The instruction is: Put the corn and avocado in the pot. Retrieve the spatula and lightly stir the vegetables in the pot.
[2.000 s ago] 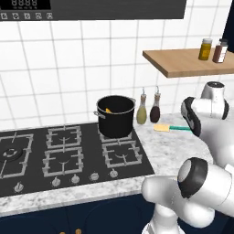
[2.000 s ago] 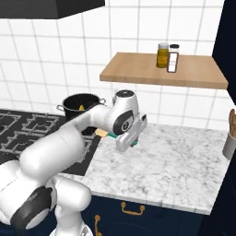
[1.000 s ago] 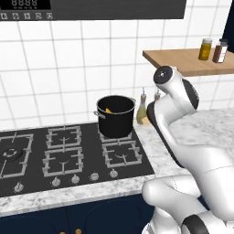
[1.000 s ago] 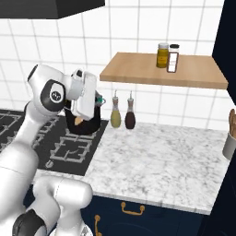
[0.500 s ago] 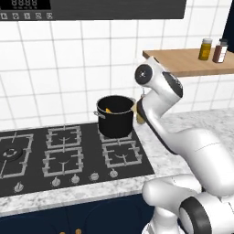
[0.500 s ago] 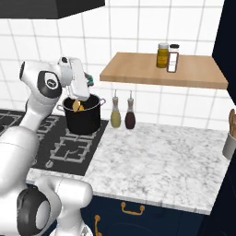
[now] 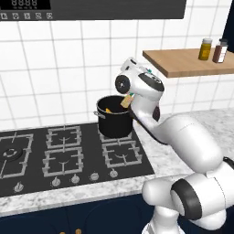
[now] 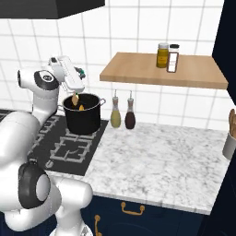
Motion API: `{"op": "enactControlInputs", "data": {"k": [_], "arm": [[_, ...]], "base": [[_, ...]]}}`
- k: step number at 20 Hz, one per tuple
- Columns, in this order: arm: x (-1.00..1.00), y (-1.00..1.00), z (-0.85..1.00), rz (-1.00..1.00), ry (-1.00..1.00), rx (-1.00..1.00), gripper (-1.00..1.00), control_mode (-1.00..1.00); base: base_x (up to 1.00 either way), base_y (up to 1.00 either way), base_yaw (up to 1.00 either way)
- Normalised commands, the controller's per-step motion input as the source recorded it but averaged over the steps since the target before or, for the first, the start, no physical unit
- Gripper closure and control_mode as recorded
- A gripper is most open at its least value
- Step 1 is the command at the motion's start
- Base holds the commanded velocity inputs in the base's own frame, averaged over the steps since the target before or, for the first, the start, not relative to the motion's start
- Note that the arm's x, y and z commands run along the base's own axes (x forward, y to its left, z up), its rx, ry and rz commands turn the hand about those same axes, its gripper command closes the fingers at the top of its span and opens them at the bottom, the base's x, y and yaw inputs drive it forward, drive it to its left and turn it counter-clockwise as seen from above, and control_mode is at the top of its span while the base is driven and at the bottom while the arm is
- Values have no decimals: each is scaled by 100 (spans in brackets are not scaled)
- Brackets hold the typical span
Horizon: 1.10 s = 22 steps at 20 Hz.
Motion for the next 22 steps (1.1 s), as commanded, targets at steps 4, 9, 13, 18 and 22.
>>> {"op": "enactControlInputs", "data": {"k": [4,9,13,18,22], "arm": [[98,28,-10,5,-2,-10,100,-100],[77,34,-21,5,5,-7,100,-100],[56,34,-47,4,9,-7,100,-100],[61,23,-34,3,2,-7,100,-100],[38,16,-37,3,0,-7,100,-100]], "base": [[0,0,0],[0,0,0],[0,0,0],[0,0,0],[0,0,0]]}}
